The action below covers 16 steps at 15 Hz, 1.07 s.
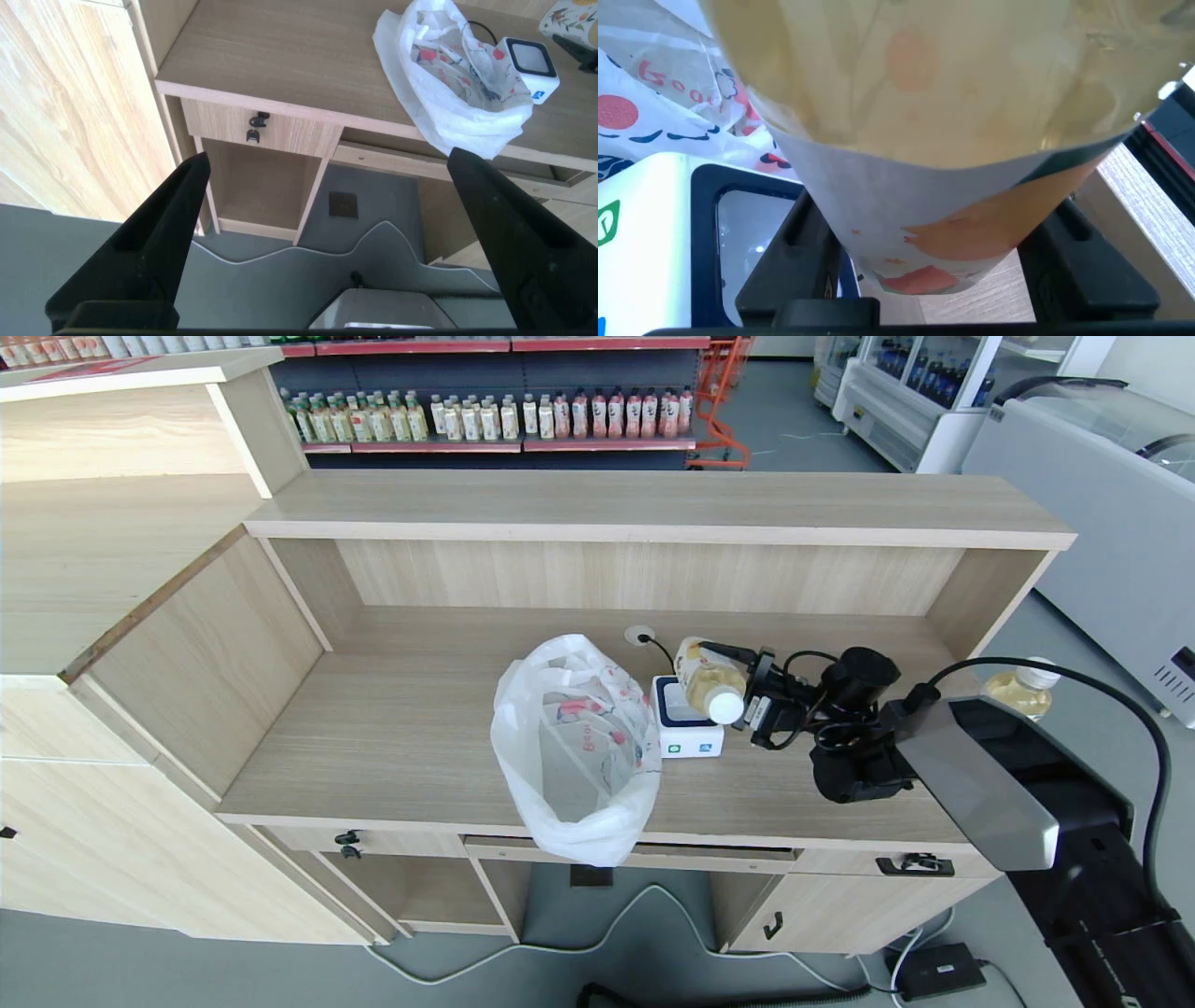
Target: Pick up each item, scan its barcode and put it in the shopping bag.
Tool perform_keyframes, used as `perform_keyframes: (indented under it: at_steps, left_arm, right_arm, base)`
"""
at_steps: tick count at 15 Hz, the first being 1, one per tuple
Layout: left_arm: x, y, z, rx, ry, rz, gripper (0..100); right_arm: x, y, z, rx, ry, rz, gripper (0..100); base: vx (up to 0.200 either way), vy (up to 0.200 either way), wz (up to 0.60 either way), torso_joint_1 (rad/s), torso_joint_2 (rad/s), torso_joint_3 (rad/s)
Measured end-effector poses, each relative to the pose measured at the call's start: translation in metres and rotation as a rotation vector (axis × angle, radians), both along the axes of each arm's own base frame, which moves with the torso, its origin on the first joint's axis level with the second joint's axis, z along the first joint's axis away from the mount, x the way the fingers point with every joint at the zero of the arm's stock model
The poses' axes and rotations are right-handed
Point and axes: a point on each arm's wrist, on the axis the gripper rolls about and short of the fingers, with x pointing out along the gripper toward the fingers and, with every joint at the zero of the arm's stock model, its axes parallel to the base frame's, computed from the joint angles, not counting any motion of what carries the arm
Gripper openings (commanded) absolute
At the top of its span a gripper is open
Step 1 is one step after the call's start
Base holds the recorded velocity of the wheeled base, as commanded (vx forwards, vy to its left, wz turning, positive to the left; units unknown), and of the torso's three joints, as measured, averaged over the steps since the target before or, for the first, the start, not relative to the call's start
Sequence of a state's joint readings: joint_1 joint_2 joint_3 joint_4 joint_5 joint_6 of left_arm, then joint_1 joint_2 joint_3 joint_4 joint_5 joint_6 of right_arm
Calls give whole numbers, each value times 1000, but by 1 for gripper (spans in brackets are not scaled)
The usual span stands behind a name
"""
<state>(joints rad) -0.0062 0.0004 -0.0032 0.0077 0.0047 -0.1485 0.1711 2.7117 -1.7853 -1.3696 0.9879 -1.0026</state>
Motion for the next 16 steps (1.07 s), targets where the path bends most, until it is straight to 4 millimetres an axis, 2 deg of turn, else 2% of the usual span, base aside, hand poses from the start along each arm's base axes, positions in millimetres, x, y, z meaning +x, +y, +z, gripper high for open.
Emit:
perform_keyframes:
  at_steps: [9, 16]
  left_arm:
    - [0, 0, 0, 0, 0, 0, 100]
    - [0, 0, 0, -1, 0, 0, 100]
  right_arm:
    - [8, 2, 2, 39, -8, 22, 0]
    - [-3, -2, 23, 110, 12, 51, 0]
  base:
    - [0, 0, 0, 0, 0, 0]
    - [0, 0, 0, 0, 0, 0]
